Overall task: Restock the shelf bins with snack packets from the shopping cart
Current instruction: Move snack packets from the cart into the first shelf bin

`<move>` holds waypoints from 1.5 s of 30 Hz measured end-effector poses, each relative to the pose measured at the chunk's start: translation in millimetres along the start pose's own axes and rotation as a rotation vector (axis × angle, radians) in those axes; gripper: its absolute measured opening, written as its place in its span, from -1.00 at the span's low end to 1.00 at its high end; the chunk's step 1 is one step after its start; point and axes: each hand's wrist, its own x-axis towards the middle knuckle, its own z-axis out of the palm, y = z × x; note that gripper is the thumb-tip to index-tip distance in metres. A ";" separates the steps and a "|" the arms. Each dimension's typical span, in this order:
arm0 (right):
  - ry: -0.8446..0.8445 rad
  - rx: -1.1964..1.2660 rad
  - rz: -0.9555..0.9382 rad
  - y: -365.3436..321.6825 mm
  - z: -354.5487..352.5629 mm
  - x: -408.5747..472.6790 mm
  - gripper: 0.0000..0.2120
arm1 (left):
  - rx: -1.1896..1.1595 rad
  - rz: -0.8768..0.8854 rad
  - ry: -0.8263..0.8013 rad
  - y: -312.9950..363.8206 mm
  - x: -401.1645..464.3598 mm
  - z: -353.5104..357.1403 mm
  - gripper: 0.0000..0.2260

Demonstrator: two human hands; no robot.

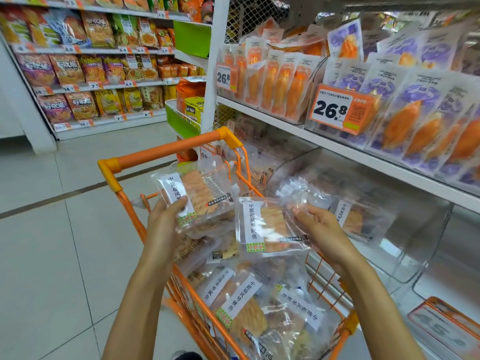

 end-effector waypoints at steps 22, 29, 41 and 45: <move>0.305 -0.122 -0.264 -10.5 60.6 4.9 -0.88 | 0.092 0.095 -0.119 -15.0 -7.7 16.6 -0.63; -0.407 -0.932 -0.040 49.0 64.2 6.6 -0.35 | -0.006 0.120 0.210 -6.3 6.2 -8.7 -0.46; -0.412 -0.406 -0.030 -1.5 -1.4 -8.0 -0.81 | -0.018 -0.004 0.055 -4.1 3.6 0.1 -0.68; -0.322 -0.161 0.020 -21.4 -18.4 -20.9 -0.77 | -0.006 -0.107 -0.067 0.9 4.0 12.3 -0.65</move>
